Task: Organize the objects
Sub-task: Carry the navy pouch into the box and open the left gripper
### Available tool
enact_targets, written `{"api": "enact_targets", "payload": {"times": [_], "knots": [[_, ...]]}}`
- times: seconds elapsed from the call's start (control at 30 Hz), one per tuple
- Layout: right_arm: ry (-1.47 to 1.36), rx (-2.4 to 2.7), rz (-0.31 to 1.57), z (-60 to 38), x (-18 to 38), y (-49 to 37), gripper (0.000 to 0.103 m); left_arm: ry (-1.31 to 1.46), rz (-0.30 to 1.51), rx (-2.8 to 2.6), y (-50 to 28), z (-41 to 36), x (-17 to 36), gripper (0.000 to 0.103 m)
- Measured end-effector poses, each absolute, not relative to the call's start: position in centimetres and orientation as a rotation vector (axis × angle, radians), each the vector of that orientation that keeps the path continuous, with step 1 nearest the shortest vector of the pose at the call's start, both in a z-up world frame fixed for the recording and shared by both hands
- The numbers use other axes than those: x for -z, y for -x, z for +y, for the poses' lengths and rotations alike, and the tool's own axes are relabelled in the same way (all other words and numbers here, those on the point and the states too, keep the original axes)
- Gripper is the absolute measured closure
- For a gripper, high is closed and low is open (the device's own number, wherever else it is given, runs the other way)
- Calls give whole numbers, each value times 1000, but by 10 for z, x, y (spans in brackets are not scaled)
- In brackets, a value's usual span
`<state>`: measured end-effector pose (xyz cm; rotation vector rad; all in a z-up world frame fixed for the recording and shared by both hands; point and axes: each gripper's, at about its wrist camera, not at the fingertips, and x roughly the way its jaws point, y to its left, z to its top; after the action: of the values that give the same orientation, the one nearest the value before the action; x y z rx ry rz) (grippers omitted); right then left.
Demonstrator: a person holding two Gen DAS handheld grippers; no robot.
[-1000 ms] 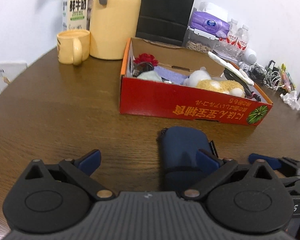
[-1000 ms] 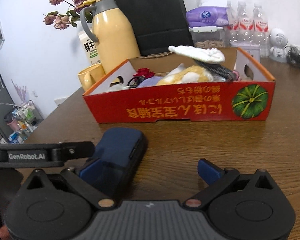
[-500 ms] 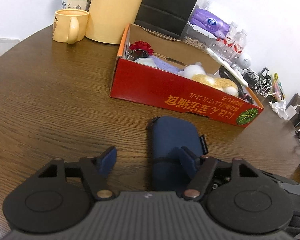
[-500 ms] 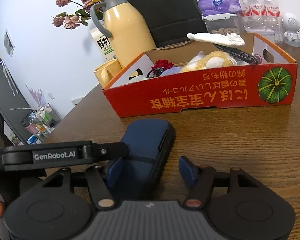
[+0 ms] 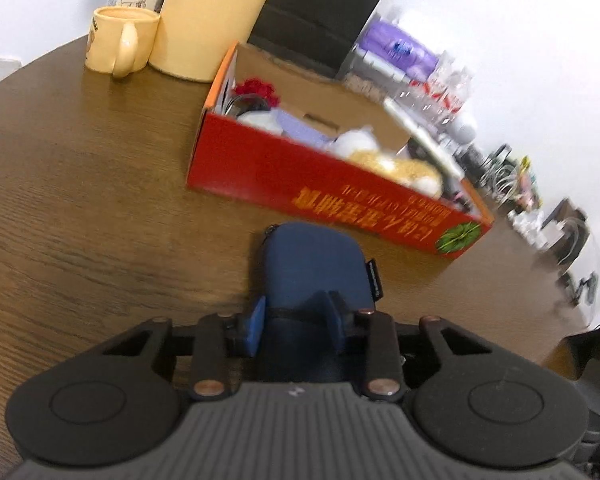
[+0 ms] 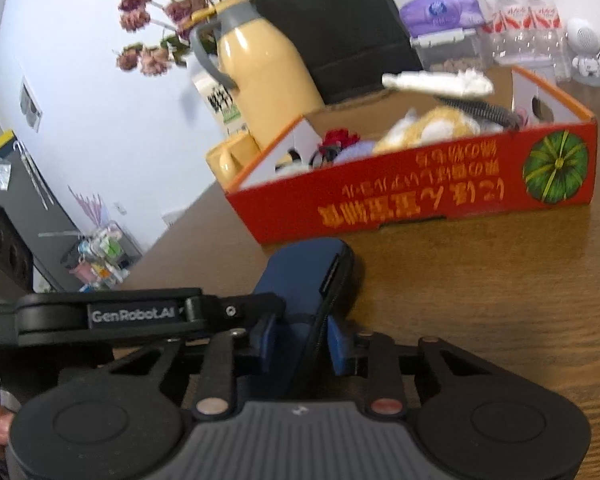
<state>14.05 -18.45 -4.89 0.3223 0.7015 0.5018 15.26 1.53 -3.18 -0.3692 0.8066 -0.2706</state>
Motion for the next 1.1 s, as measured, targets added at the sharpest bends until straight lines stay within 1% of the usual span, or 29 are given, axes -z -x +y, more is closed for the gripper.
{"api": "enact_targets", "payload": {"times": [0.2, 0.4, 0.53, 0.67, 0.73, 0.77, 0.8, 0.83, 0.87, 0.9, 0.93, 1.0, 1.03, 1.07, 1.1], "knots": [[-305, -507, 584, -187, 13, -142, 76, 367, 697, 274, -155, 12, -8, 71], [-245, -479, 471, -177, -40, -189, 77, 352, 602, 244, -208, 8, -58, 71], [-239, -454, 456, -174, -52, -240, 77, 343, 588, 240, -262, 2, -68, 71], [-175, -422, 490, -169, -42, -287, 77, 320, 627, 236, -305, -3, -54, 70], [-120, -418, 496, -162, -36, -296, 77, 284, 630, 220, -317, -4, -46, 66], [-91, -426, 489, -159, -35, -297, 77, 261, 619, 200, -318, -4, -44, 53], [-68, -423, 477, -158, -35, -296, 71, 236, 592, 174, -316, -3, -43, 38], [-47, -416, 459, -156, -35, -293, 55, 209, 554, 142, -312, -2, -44, 29], [-28, -400, 435, -155, -36, -287, 45, 185, 522, 111, -307, 0, -45, 13], [-15, -386, 412, -156, -37, -281, 29, 164, 489, 84, -300, 1, -47, 3], [-3, -376, 391, -157, -38, -275, 18, 150, 459, 74, -291, 3, -49, 1], [24, -350, 357, -161, -41, -257, 13, 114, 415, 64, -271, 5, -54, 0], [36, -333, 349, -163, -42, -249, 6, 90, 398, 58, -259, 5, -57, 0], [48, -307, 344, -167, -42, -238, 2, 64, 379, 51, -246, 4, -59, 0], [57, -281, 338, -172, -43, -227, 0, 40, 358, 41, -231, 5, -63, 0]]}}
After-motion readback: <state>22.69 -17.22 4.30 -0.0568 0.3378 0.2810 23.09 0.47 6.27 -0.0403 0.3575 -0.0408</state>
